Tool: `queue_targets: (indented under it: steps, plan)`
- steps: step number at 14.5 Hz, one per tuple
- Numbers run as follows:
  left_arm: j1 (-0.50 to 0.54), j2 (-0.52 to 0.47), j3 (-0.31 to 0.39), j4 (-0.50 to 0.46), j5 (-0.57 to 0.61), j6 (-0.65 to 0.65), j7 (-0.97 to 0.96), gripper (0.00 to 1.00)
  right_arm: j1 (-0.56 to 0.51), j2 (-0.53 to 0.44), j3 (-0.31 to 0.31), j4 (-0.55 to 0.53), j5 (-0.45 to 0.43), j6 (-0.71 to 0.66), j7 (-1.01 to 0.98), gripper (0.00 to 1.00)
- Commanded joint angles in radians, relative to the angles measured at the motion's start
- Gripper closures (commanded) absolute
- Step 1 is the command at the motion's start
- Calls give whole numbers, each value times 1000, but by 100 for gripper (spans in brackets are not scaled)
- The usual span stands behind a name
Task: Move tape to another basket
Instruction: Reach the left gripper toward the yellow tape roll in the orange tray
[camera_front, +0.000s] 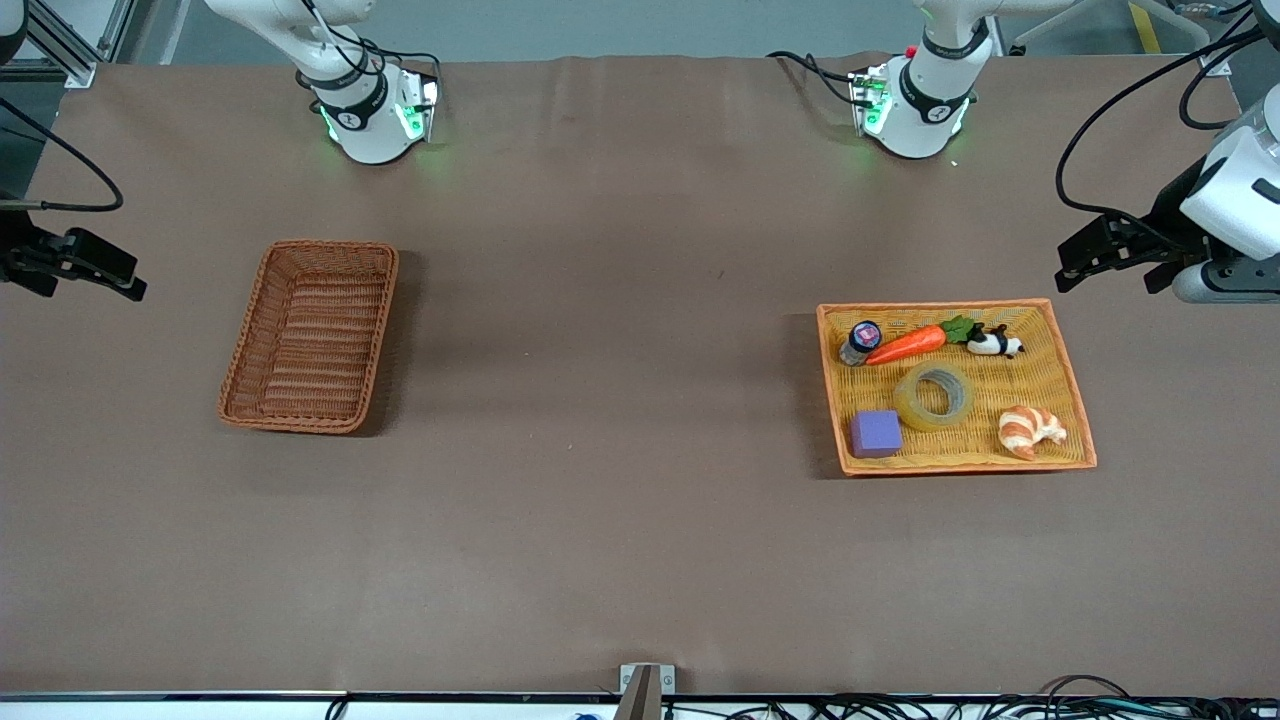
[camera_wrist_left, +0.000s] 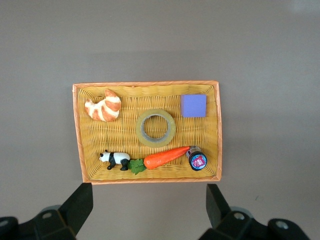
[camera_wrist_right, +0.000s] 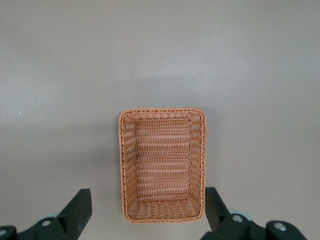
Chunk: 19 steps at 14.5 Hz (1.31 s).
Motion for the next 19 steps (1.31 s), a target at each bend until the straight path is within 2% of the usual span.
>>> queue_targets:
  steps: [1,9,11,14,19]
  plan:
    - [8,-25,1,-27,-14,17,21,0,13,-1,-22,-2,18,0,-13,0]
    - [10,-15,7,-27,-2,-5,25,0,11,-1,-22,-4,18,0,-11,0]
    - [8,17,7,-31,-2,-8,24,0,11,-1,-22,-4,18,0,-11,0]
    - [11,17,13,-154,-7,56,18,0,11,-1,-22,-4,18,0,-11,0]
    - [10,32,13,-407,-7,370,14,0,11,-1,-22,-4,18,-2,-11,0]
